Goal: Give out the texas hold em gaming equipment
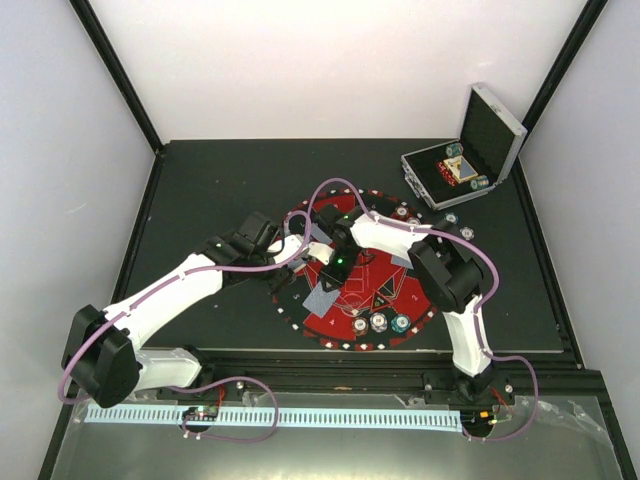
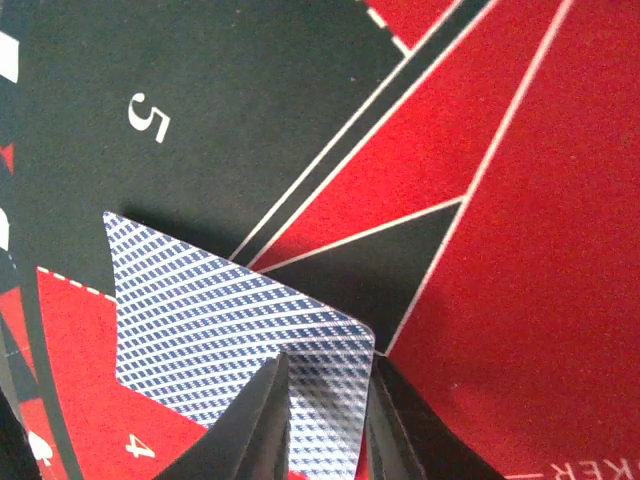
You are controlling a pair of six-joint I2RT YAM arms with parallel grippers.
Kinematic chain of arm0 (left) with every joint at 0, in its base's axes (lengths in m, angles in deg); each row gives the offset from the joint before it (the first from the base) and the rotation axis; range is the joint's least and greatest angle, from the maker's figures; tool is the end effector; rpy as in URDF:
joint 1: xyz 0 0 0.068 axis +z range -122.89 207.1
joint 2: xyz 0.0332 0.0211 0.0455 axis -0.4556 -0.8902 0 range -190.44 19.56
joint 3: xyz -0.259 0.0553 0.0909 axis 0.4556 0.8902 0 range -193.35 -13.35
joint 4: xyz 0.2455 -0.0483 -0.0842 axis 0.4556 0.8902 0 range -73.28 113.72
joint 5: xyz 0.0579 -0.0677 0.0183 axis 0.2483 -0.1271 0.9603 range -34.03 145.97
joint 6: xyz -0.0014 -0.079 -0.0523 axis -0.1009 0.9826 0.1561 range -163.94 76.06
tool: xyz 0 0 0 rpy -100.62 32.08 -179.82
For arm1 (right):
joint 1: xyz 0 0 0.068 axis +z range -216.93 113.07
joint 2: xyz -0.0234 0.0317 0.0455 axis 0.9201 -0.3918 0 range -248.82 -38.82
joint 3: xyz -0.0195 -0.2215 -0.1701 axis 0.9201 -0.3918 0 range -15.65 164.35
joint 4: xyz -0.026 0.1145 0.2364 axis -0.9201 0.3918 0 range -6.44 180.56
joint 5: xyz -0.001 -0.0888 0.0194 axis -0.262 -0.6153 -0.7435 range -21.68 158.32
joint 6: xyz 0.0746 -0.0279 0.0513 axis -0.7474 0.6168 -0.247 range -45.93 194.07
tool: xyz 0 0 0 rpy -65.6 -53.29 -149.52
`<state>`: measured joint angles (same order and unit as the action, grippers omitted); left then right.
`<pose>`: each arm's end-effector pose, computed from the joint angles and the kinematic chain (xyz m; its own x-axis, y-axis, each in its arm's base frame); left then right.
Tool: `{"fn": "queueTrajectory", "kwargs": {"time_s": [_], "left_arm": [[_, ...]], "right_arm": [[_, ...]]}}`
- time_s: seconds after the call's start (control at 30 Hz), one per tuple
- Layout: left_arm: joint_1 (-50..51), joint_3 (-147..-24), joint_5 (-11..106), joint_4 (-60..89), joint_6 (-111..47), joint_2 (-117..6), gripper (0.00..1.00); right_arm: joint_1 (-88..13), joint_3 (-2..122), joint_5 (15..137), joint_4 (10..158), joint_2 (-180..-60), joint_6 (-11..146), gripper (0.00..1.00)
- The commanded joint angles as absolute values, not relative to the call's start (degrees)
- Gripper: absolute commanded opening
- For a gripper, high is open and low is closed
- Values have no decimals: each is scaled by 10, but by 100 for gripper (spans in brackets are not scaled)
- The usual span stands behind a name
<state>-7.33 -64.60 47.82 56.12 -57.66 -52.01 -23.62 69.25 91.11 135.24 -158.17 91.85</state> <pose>0.2137 -0.1611 0.2041 -0.5452 0.6585 -0.5188 0.7699 0.6381 0.0008 0.2693 0.2996 0.1067 -0.4923 -0.8511 -0.1823 -0.8420 0.4126 0.3474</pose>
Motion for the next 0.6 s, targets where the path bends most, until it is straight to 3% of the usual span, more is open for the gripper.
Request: {"fn": "queueTrajectory", "kwargs": {"time_s": [0.0,0.23,0.57], "left_arm": [[-72,-651,470,552,-572,-516,34],[-72,-651,467,551,-572,-513,34],[-94,-648,367,540,-590,-510,35]], "right_arm": [[-235,705,886,1350,-1575,917,26],[-248,678,910,1315,-1500,904,45],[-345,513,1045,1190,-1266,788,55]]}}
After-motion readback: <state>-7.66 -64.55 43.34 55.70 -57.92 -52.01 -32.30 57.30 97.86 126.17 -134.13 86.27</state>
